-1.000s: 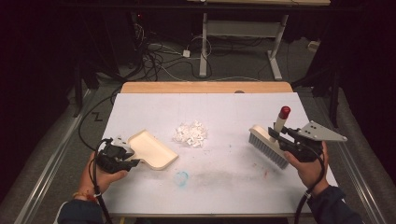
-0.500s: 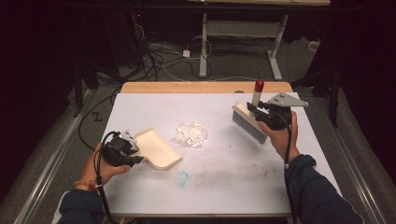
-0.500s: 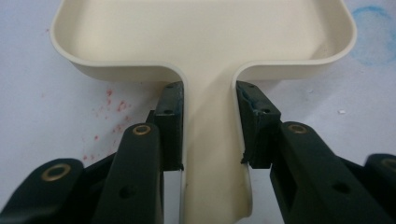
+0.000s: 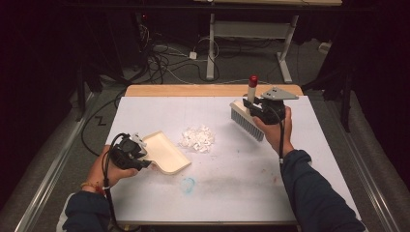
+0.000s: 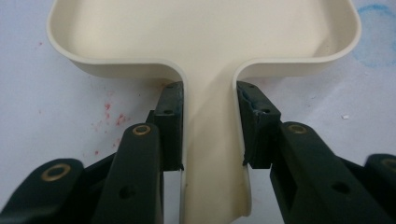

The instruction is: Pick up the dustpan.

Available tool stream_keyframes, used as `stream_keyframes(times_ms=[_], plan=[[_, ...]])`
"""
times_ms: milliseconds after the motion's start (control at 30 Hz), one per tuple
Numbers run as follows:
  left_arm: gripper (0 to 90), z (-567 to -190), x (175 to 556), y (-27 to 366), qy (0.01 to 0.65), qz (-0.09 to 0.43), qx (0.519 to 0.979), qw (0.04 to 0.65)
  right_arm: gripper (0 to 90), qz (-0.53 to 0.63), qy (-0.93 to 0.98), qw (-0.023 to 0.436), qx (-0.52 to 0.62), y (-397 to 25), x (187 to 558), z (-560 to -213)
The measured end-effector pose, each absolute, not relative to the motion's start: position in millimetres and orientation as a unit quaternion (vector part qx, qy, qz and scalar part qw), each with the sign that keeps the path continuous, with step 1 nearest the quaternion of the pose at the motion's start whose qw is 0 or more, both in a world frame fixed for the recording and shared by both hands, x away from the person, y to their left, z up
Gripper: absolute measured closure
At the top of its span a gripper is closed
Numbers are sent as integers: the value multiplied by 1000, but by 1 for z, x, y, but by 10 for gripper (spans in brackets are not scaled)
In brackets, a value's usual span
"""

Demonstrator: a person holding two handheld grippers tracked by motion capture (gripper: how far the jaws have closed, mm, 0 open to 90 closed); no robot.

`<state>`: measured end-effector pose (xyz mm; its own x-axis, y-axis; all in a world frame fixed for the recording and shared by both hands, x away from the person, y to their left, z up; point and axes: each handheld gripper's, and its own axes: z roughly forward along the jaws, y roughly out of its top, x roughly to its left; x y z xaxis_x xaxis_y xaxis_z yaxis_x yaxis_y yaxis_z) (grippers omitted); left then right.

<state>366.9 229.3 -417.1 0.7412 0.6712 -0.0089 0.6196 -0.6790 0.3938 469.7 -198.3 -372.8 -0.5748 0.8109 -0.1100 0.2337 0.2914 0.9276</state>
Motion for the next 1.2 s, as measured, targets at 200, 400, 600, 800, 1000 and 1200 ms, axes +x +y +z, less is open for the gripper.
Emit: stream_keyframes(times_ms=[200,400,600,800,1000,1200], plan=[[634,-418,369,228,353,63,915,187,706,483,744,295,355,-189,477,-377],[634,-418,370,225,354,63,914,189,706,488,739,288,365,-175,488,-377],[634,-419,370,227,351,63,914,191,707,484,743,291,358,-163,491,-377],[634,-420,370,227,353,63,914,193,706,482,746,289,357,-157,490,-377],[633,-420,371,226,351,61,914,193,706,484,744,293,356,-155,489,-373],[633,-420,371,225,350,66,915,190,707,483,746,291,355,-149,488,-377]])
